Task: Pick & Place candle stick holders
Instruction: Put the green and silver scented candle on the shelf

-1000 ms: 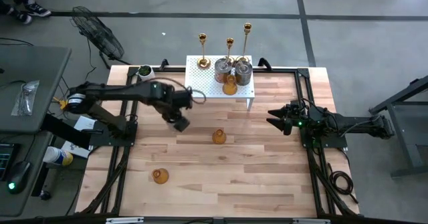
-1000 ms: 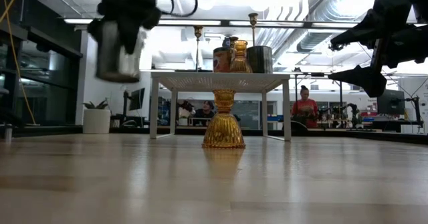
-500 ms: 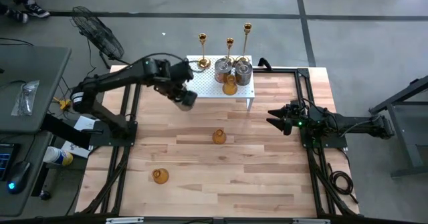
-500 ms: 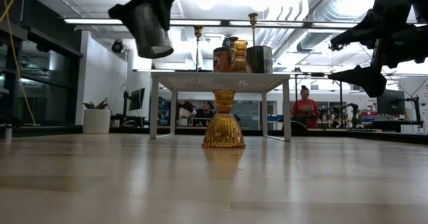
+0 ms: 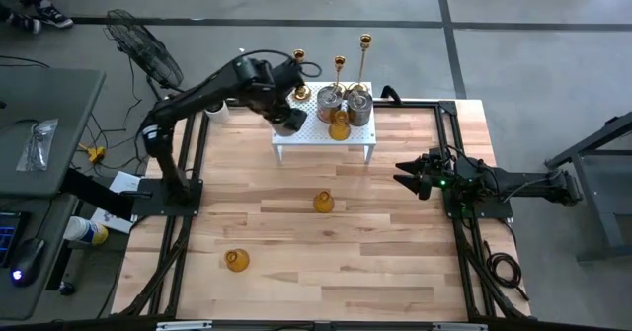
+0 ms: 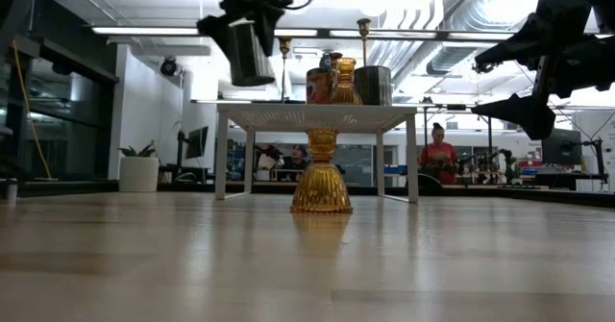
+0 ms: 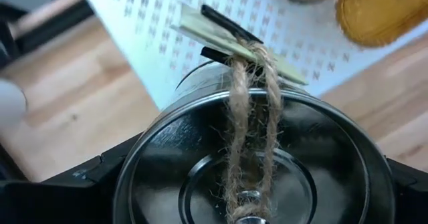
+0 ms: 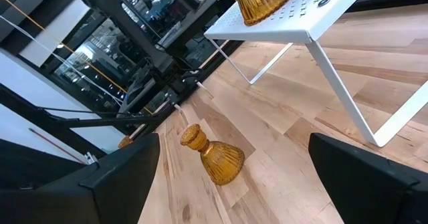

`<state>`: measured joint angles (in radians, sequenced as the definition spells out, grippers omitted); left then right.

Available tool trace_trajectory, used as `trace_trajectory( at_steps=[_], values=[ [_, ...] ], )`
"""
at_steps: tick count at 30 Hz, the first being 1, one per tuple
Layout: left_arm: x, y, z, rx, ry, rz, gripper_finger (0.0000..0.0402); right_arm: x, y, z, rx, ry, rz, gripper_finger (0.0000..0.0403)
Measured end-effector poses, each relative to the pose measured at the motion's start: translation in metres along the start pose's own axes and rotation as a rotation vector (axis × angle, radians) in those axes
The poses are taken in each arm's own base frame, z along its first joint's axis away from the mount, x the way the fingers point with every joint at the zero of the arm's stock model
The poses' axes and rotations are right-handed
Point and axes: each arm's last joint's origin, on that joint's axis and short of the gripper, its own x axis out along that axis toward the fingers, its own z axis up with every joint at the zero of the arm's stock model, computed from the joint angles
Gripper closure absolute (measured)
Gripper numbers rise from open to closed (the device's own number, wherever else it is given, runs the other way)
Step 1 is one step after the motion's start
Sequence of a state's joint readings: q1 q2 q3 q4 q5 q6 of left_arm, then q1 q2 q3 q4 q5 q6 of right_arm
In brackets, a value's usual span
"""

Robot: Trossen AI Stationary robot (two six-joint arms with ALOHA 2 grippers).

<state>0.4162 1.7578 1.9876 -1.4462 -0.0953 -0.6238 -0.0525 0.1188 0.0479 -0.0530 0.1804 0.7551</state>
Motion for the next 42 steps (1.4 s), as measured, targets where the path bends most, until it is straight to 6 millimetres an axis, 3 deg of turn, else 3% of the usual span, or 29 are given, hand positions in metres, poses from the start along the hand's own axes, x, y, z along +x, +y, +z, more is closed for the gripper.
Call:
trace_trajectory(
  at_steps=[10, 23, 42],
  values=[
    [0.025, -0.006, 0.022, 0.084, 0.004, 0.064, 0.0046, 0.0, 0.0, 0.0, 0.0, 0.0, 0.001, 0.0027],
    [0.037, -0.004, 0.03, -0.091, -0.013, 0.089, 0.0046, 0.0, 0.0, 0.0, 0.0, 0.0, 0.0, 0.0027],
    [0.05, -0.009, 0.04, -0.147, -0.04, 0.049, 0.0047, 0.0, 0.0, 0.0, 0.0, 0.0, 0.0, 0.0027]
  ],
)
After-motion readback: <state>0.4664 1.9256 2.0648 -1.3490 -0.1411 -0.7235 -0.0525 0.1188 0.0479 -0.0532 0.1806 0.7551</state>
